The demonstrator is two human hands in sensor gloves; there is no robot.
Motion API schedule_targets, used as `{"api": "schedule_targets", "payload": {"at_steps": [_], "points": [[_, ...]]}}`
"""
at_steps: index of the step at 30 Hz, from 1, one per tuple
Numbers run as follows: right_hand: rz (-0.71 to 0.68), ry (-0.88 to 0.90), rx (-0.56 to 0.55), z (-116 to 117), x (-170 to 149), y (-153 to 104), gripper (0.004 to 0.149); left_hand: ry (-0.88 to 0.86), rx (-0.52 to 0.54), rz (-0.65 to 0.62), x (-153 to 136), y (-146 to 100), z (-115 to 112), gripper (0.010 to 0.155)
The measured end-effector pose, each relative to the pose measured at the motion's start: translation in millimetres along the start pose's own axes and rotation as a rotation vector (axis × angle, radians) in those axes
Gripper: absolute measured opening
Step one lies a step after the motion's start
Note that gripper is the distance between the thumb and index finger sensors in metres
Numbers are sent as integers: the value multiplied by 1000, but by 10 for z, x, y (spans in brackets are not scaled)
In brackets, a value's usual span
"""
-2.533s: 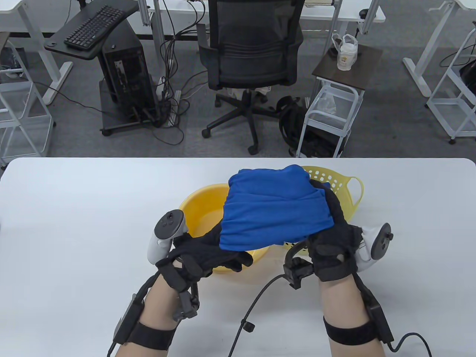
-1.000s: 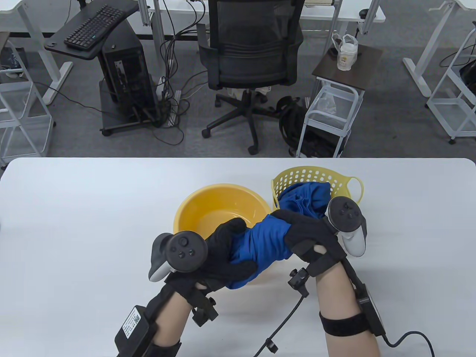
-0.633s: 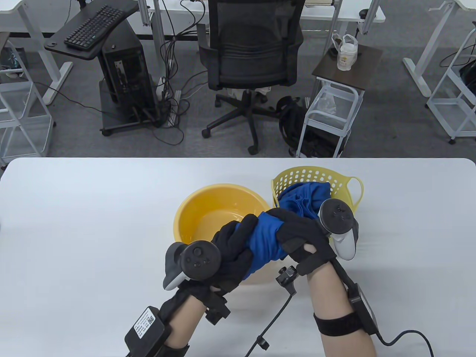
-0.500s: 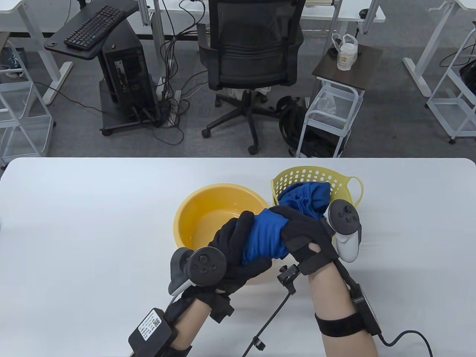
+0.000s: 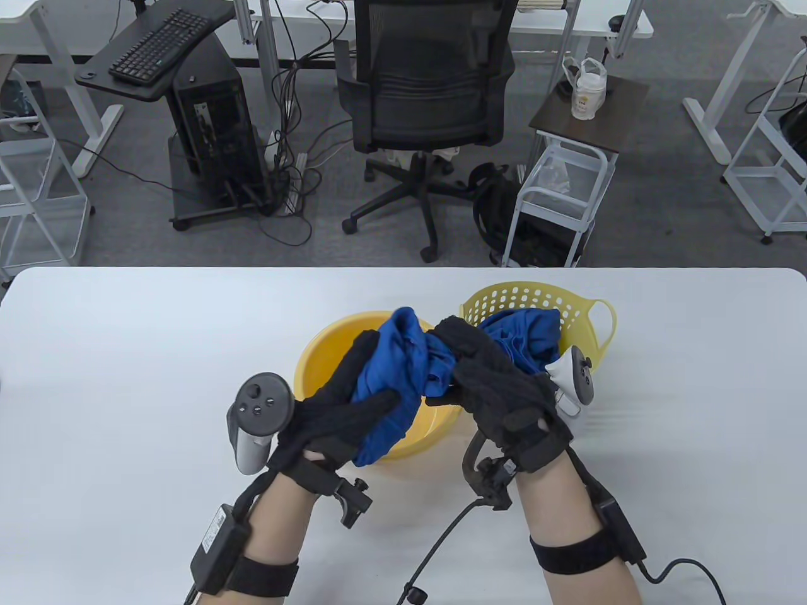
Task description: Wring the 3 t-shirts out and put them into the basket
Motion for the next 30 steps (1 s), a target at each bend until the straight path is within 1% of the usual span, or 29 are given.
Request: {"api": "schedule_targets", "payload": {"at_steps": [1, 2, 4, 5, 6, 8, 9, 10, 11, 12, 13, 14, 15, 16, 17, 18, 19, 21, 22, 23, 24, 25, 26, 27, 28, 29, 30], "points": [[-75, -182, -26, 84, 66, -11, 53, -112, -30, 4, -22, -1, 45, 77], [-118, -329, -20, 154, 102, -20, 53, -166, -43, 8, -28, -5, 62, 77], [-204, -733, 37, 357, 146, -55, 61, -263, -73, 17, -23, -26, 83, 77], [-233, -876, 50, 429, 141, -66, 69, -285, -82, 25, -18, -34, 84, 77], [-278, -1079, 27, 524, 125, -92, 78, -313, -103, 36, -14, -40, 77, 77], [-375, -1355, -11, 659, 71, -119, 97, -373, -178, 69, -36, -41, 25, 77], [-440, -1464, -71, 706, 43, -144, 103, -412, -244, 98, -57, -36, -28, 77], [-480, -1509, -98, 720, 29, -153, 108, -427, -279, 112, -69, -32, -56, 76], [-550, -1574, -137, 724, 13, -172, 111, -417, -324, 135, -87, -26, -90, 75], [-577, -1628, -136, 718, 1, -169, 116, -350, -324, 157, -94, -19, -90, 74], [-570, -1684, -132, 710, -15, -168, 121, -239, -295, 190, -102, -19, -83, 73], [-572, -1742, -146, 700, -40, -177, 122, -110, -270, 212, -103, -9, -86, 72], [-607, -1756, -167, 701, -55, -182, 122, 39, -298, 255, -114, 13, -143, 71], [-609, -1777, -127, 709, -95, -172, 122, 85, -384, 251, -122, 25, -194, 71], [-602, -1791, -124, 696, -104, -169, 122, 70, -397, 259, -126, 28, -206, 71], [-585, -1773, -116, 666, -109, -170, 121, 31, -358, 287, -127, 22, -209, 71], [-604, -1729, -76, 665, -112, -173, 118, 44, -379, 262, -131, 46, -221, 70], [-606, -1761, -30, 693, -91, -176, 106, 101, -477, 255, -122, 60, -219, 71], [-605, -1757, -9, 705, -81, -179, 100, 110, -484, 246, -119, 61, -215, 72], [-618, -1732, 12, 719, -69, -182, 94, 105, -480, 230, -121, 64, -212, 74], [-644, -1687, 39, 714, -45, -183, 90, 92, -509, 216, -113, 65, -223, 77], [-684, -1612, 41, 686, -29, -186, 84, 84, -530, 193, -90, 60, -234, 83], [-720, -1497, -19, 625, -14, -184, 79, 78, -519, 168, -57, 53, -242, 88], [-724, -1374, -76, 540, -1, -176, 77, 62, -477, 148, -12, 36, -251, 93], [-709, -1317, -81, 511, -1, -163, 76, 59, -450, 137, 7, 30, -264, 96], [-651, -1270, -86, 481, -5, -149, 76, 63, -407, 133, 15, 18, -262, 97], [-617, -1258, -103, 469, -11, -147, 76, 52, -380, 133, 0, 16, -250, 97]]}}
Point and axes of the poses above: the tracker on the back of each hand, its own x axis roughly to the thumb side, its own y axis roughly from the wrist to the fingertips, z = x × y, the point moved 1 cm from there along y, roughly from the wrist to the fingertips, and after that the axes turned 6 degrees about z, right-handed, at the moved point
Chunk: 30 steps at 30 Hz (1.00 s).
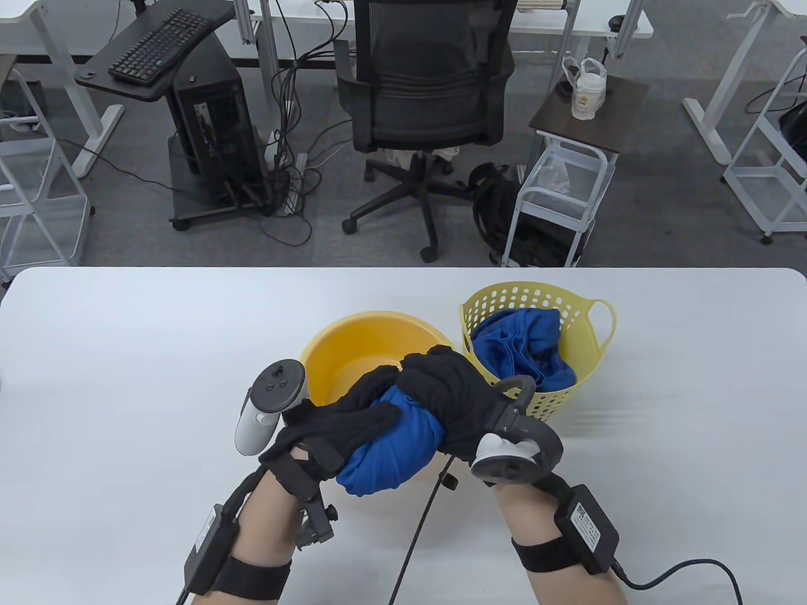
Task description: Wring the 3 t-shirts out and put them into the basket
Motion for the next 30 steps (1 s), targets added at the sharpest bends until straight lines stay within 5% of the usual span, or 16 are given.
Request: {"api": "schedule_targets", "payload": {"at_steps": [5, 9, 13, 22, 30], "points": [[39, -190, -8, 8, 70, -1, 77, -78, 43, -16, -74, -1, 62, 88], [54, -351, -4, 37, 64, -1, 77, 70, 199, -21, -14, -22, 32, 90], [123, -416, 41, 106, -79, -32, 81, 205, 211, 6, 22, 28, -88, 89], [182, -439, 77, 78, -293, -94, 78, 597, 240, 17, 115, 148, -375, 120], [242, -531, 196, 157, -219, -18, 73, 1079, 554, 37, 161, 148, -482, 113]]}}
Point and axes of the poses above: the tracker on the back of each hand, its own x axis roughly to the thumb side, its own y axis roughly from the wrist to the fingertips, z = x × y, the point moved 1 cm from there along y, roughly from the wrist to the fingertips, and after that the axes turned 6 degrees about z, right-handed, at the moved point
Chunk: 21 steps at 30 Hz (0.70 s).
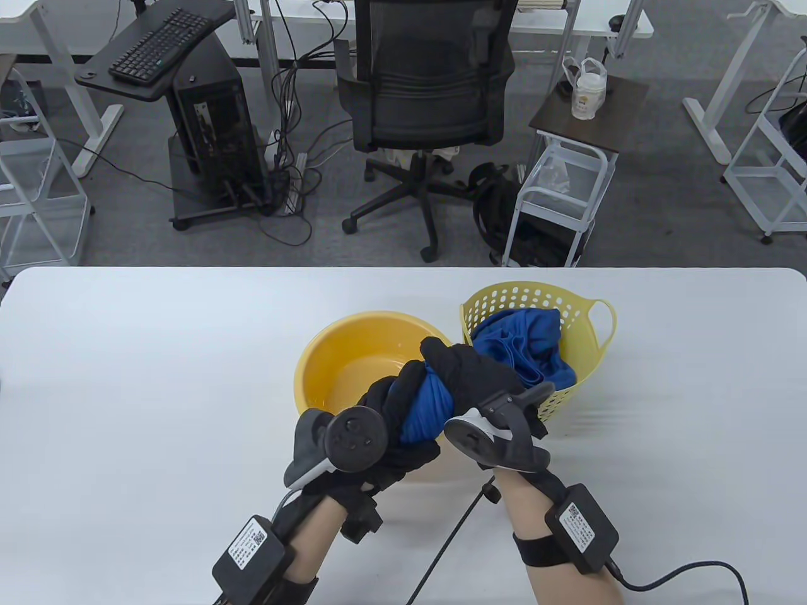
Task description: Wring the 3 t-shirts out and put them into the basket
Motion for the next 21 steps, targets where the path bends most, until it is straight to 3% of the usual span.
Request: {"api": "schedule_targets", "payload": {"at_steps": [4, 15, 21], "points": [[94, 104, 4, -40, 38, 23, 68, 41, 131, -13, -22, -28, 78, 109], [278, 335, 145, 173, -61, 24, 66, 216, 151, 7, 74, -59, 37, 103], [280, 342, 191, 267, -50, 28, 67, 239, 138, -22, -128, 40, -37, 104]]}}
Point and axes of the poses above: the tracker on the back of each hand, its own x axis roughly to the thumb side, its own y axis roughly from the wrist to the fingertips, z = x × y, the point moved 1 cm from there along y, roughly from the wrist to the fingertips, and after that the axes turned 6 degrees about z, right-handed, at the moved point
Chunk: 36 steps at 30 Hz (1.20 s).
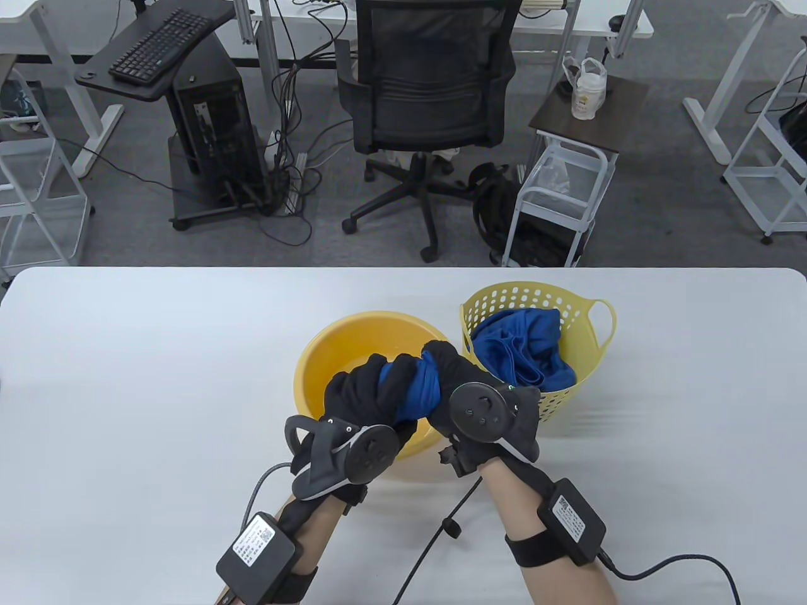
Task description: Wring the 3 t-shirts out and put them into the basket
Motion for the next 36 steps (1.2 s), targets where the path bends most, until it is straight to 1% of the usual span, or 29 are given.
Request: {"api": "schedule_targets", "payload": {"at_steps": [4, 6, 8, 9, 11, 15, 21, 25, 30, 34, 36], "points": [[21, 37, -8, 13, 13, -7, 67, 13, 13, 5, -17, -17, 8, 104], [38, 57, 6, -36, 11, -2, 67, 11, 25, 8, 10, -29, 42, 104], [66, 102, 17, -84, -6, 7, 66, -3, 58, 11, 39, -39, 57, 106], [80, 118, 36, -89, -25, 11, 66, -3, 55, 12, 52, -40, 61, 106], [106, 149, 41, -63, -48, 6, 65, 9, 50, 15, 57, -37, 54, 106], [129, 125, 61, 13, -62, 3, 65, 27, 30, 21, 32, -32, -15, 106], [136, 146, 67, -27, -60, 12, 66, 25, 51, 21, 54, -41, 27, 106], [160, 166, 114, 38, -107, 24, 66, 33, 30, 29, 54, -41, -13, 106], [156, 187, 117, -28, -145, 51, 67, 35, 49, 35, 110, -27, 31, 106], [198, 198, 174, 73, -186, 49, 66, 33, 21, 26, 77, -27, -27, 106], [214, 197, 153, 64, -176, 49, 66, 43, 36, 30, 88, -26, -31, 106]]}}
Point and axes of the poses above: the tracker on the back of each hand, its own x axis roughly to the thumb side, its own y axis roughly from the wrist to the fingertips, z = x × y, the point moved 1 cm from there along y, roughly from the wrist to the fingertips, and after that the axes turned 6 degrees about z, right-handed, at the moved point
